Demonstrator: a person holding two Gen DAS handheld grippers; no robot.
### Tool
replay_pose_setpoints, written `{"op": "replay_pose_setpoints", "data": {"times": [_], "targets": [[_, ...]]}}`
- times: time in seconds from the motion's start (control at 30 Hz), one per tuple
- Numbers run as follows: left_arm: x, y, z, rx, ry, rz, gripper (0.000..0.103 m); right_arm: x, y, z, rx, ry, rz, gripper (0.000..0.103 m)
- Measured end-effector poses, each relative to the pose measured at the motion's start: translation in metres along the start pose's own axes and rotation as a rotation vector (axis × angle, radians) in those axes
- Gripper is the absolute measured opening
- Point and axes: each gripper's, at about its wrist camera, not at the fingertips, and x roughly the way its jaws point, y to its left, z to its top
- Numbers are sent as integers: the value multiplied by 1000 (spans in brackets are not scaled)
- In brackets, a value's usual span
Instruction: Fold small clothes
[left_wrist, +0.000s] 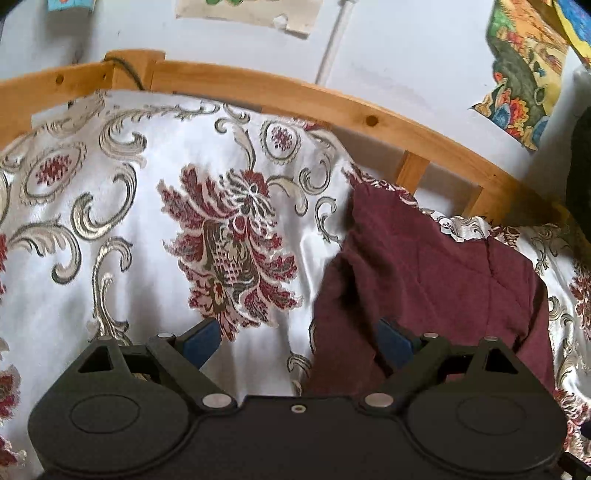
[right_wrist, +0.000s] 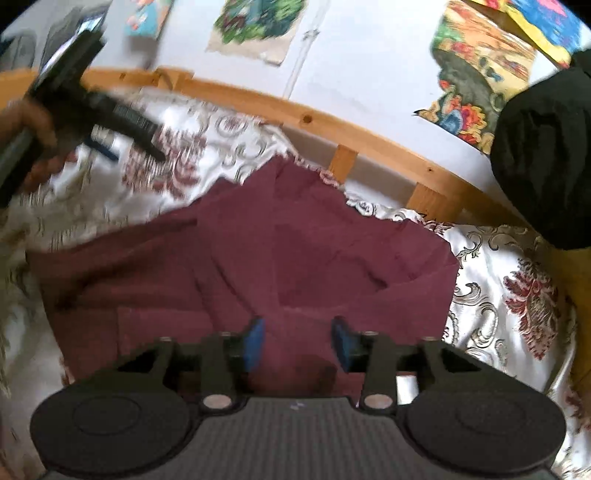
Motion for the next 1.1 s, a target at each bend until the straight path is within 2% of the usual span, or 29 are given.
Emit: {"op": "replay_pose_setpoints", "data": {"times": [0.07, 0.13, 0.3, 0.43, 0.53, 0.6, 0.67, 0.7, 0.77, 0.83, 0.9, 1.0, 1.1], "targets": [[3, 1, 0, -12, 12, -5, 92, 5, -5, 4, 61, -11, 11, 55], [5, 0, 1, -5, 17, -3, 92, 13, -10, 8, 117, -17, 16, 68], [13, 0, 4, 12, 29, -5, 94, 36, -19, 22, 219, -17, 46, 85], [29, -1, 12, 19, 35, -41, 94, 65, -30, 39, 271, -15, 70, 93], [44, -2, 19, 41, 21, -118, 94, 92, -43, 56, 334, 0, 106, 95], [52, 2, 20, 29, -1, -184, 88, 115, -54, 69, 375, 13, 129, 95], [62, 6, 20, -4, 1, -242, 75, 137, -64, 83, 414, 16, 164, 95], [67, 8, 19, -21, 11, -273, 71, 149, -68, 90, 428, 17, 190, 91], [76, 8, 18, -38, 20, -333, 56, 173, -71, 105, 432, 16, 226, 80], [84, 8, 18, -41, 18, -372, 48, 196, -68, 119, 406, 17, 250, 70], [95, 6, 20, -45, 26, -395, 46, 220, -60, 133, 367, 29, 272, 65], [118, 4, 23, -73, 40, -411, 37, 254, -48, 149, 342, 52, 302, 65], [140, 6, 23, -137, 91, -406, 15, 282, -40, 158, 343, 90, 312, 65]]}}
